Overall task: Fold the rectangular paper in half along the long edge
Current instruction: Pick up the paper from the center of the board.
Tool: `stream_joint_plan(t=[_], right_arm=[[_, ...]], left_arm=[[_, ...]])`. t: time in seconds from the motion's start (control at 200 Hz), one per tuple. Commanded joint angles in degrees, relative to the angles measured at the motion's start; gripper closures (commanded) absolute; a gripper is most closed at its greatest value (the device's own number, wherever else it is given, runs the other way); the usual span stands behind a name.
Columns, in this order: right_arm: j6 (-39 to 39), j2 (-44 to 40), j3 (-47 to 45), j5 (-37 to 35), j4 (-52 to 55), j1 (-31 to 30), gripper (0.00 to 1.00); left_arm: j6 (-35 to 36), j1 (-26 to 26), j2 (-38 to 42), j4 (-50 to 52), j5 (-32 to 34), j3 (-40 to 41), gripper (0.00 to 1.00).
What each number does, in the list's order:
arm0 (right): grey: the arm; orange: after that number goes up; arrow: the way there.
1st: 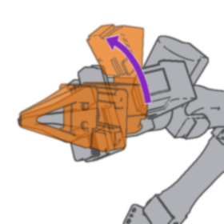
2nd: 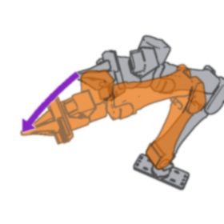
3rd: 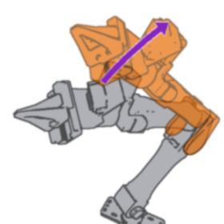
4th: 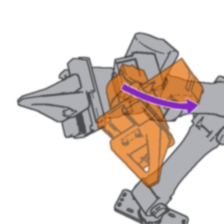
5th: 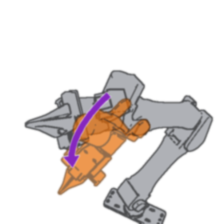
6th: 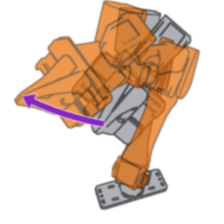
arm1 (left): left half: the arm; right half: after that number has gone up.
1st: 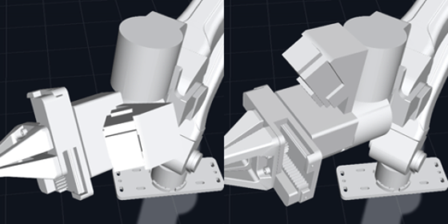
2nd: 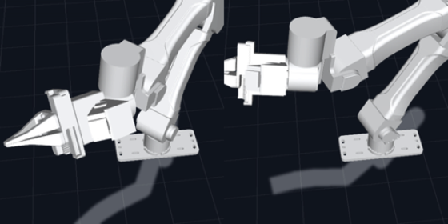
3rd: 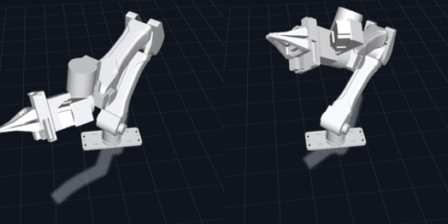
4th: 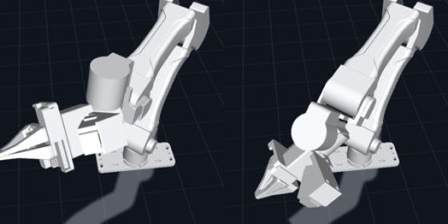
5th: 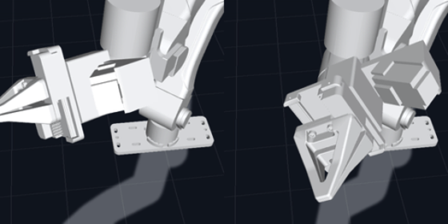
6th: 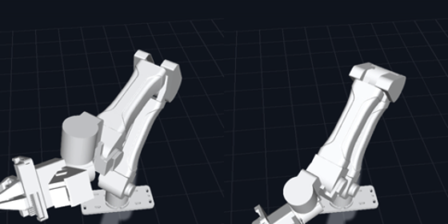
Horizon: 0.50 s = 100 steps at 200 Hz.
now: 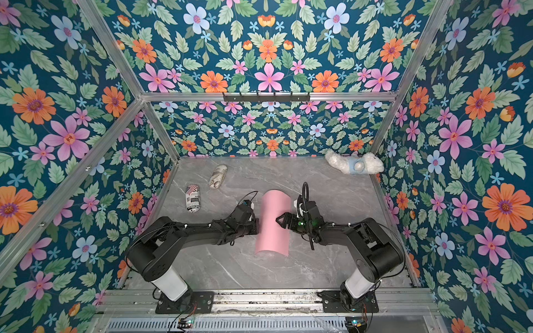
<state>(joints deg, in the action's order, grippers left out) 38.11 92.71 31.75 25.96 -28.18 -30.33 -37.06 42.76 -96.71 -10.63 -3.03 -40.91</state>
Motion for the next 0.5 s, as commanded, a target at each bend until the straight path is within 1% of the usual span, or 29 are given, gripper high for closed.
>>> stream_joint_plan(t=[0.0,0.265,0.495], right_arm=[[1.8,0.1,-0.9,2.5,-4.3,0.0,0.09],[3.6,0.3,-2.0,5.0,-9.8,0.1,0.08],[4.5,1.7,-1.7,5.6,-11.9,0.5,0.08]], left_arm=[[0.4,0.2,-0.8,8.6,-0.5,0.3,1.0],[0.3,0.6,-0.9,8.9,-0.4,0.0,1.0],[0.2,0.9,-0.9,9.1,-0.2,-0.1,1.0]])
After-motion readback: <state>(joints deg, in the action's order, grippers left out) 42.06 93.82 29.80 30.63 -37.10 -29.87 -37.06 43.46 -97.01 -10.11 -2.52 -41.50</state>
